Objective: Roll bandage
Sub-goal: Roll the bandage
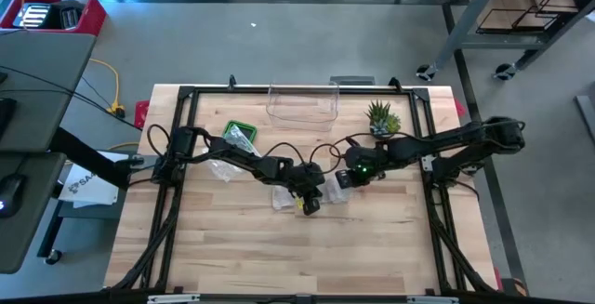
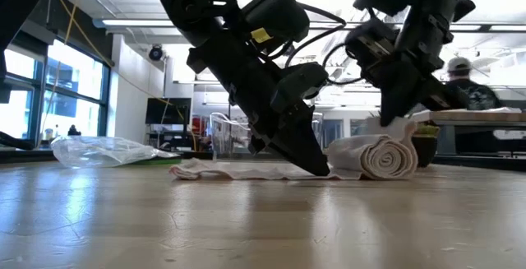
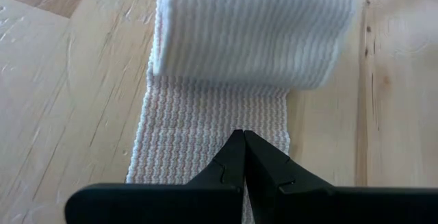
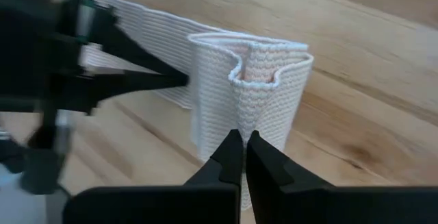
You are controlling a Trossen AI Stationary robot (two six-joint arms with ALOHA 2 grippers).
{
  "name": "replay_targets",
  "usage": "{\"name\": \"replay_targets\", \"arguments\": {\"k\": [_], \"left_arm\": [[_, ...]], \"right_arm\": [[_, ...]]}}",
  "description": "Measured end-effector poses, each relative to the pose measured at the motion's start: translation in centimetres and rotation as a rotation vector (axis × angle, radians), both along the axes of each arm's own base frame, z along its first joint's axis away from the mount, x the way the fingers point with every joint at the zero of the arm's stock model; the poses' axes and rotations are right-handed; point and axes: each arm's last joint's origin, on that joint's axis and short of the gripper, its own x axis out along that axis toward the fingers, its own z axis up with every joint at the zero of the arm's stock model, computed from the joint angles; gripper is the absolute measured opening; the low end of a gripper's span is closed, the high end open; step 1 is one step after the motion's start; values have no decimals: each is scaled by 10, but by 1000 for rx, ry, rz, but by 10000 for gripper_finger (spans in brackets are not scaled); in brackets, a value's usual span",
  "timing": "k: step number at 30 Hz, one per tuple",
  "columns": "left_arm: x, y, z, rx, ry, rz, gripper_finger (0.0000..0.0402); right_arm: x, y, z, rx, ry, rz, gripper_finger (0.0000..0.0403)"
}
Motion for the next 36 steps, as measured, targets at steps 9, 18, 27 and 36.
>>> {"name": "replay_targets", "arguments": {"k": [9,18,27,36], "left_arm": [[-4,0,4,20,24,-19,0],[-9,2,12,28,61,-19,0],[-25,6,31,142,155,-60,0],[-34,8,59,169,131,-80,0]], "right_arm": [[11,2,6,3,-128,-6,15],[15,3,8,-2,-176,9,117],[18,4,8,-47,-214,35,160],[-5,-3,16,-71,-92,52,160]]}}
